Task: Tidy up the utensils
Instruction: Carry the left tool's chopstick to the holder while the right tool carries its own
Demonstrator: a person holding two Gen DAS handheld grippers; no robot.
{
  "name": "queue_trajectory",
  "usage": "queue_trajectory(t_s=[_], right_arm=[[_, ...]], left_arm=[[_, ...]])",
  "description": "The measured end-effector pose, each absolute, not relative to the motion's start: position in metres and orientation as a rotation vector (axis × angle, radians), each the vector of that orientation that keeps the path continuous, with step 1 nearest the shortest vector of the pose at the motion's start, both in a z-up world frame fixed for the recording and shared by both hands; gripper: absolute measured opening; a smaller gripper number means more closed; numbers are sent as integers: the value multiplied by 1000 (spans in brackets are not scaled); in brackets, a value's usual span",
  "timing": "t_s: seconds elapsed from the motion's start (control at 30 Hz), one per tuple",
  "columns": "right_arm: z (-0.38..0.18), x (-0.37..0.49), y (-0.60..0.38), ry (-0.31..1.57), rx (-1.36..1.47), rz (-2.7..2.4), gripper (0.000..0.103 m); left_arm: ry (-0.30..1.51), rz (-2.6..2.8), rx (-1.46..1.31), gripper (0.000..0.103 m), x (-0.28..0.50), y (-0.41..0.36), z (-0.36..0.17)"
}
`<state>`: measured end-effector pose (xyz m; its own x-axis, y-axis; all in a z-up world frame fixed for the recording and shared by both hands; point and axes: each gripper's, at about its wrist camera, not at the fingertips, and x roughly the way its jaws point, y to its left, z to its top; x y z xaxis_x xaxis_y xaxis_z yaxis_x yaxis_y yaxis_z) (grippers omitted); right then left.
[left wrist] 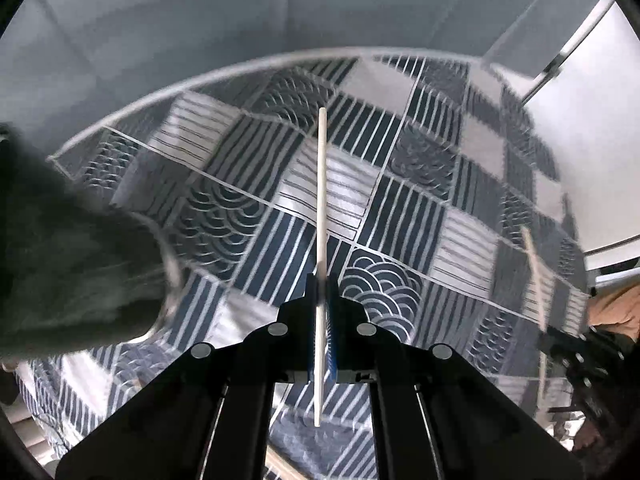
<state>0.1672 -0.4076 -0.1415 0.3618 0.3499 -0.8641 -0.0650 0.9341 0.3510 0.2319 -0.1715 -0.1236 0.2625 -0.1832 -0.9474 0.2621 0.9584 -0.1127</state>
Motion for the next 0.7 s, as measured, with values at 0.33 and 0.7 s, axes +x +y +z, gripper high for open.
queue_trajectory(t_s=[0.33, 0.7], right_arm=[[-47, 212, -313, 952, 176, 507, 5], [21, 273, -225, 824, 205, 687, 5]], left_arm=[[1018, -307, -71, 5, 242, -94, 15], [911, -239, -144, 5, 252, -23, 68]])
